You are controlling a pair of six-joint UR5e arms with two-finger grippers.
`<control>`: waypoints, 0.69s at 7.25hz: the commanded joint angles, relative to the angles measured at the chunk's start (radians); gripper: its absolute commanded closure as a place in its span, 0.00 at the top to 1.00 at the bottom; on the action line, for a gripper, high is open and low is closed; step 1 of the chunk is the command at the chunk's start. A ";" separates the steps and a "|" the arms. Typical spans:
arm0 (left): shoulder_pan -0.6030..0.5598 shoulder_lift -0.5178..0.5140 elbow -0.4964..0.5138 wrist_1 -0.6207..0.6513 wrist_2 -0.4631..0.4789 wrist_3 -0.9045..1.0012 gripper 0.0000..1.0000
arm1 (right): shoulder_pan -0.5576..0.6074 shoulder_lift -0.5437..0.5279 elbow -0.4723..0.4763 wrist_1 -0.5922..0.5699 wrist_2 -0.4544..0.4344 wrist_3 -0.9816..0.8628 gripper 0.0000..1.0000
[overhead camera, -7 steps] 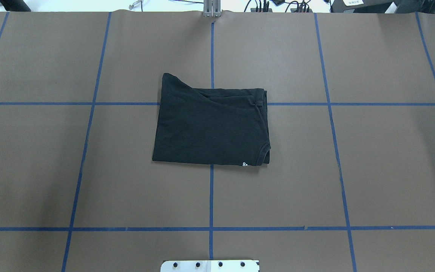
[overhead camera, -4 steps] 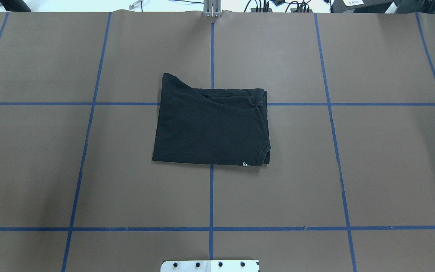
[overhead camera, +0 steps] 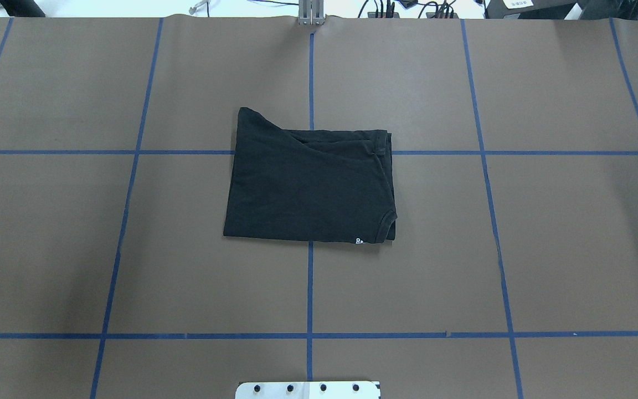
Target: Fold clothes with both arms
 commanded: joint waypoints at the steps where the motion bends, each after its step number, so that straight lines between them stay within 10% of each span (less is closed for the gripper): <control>1: 0.000 -0.003 0.002 0.000 0.005 -0.001 0.99 | 0.002 0.001 0.038 0.000 -0.029 0.007 1.00; 5: 0.000 -0.003 0.015 0.000 0.005 -0.001 0.99 | -0.002 -0.051 0.236 -0.052 -0.048 0.177 1.00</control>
